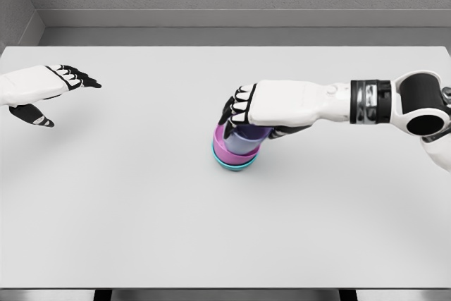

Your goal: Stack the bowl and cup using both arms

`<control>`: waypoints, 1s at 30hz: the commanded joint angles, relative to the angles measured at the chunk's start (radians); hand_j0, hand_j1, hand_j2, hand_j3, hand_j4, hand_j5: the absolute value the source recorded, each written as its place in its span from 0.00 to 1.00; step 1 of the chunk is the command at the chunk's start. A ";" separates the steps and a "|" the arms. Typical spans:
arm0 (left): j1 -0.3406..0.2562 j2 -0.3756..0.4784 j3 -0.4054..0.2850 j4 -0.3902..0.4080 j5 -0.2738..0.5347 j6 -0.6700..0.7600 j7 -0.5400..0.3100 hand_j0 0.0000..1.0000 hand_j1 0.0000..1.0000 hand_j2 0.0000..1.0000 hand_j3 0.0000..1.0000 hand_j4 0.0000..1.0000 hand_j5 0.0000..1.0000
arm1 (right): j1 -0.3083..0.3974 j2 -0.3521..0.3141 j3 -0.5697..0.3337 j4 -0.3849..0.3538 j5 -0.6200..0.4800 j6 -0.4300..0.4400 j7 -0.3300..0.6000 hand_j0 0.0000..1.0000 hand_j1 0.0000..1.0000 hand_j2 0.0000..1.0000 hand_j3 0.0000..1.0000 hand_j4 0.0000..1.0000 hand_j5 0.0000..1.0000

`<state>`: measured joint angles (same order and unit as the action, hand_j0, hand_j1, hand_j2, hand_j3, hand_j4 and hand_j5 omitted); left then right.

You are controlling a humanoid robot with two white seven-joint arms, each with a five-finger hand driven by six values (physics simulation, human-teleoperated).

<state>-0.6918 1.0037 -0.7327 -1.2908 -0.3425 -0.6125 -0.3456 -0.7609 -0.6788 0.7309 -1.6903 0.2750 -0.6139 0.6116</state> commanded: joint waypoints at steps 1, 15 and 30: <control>0.000 0.001 0.001 -0.001 0.007 0.002 0.000 1.00 1.00 1.00 1.00 1.00 1.00 | 0.002 0.001 0.001 0.011 -0.005 0.003 -0.001 1.00 1.00 1.00 1.00 1.00 1.00; 0.000 0.001 0.001 -0.001 0.007 0.002 0.000 1.00 1.00 1.00 1.00 1.00 1.00 | 0.066 -0.114 -0.327 -0.040 -0.086 0.003 -0.001 1.00 1.00 1.00 1.00 1.00 1.00; 0.018 0.010 0.003 -0.001 -0.009 0.002 -0.001 1.00 1.00 1.00 1.00 1.00 1.00 | 0.423 -0.208 -0.608 -0.045 -0.142 0.003 -0.001 1.00 1.00 1.00 1.00 1.00 1.00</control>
<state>-0.6734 1.0117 -0.7313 -1.2921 -0.3547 -0.6125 -0.3470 -0.3390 -0.8837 0.1225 -1.7342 0.1414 -0.6139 0.6114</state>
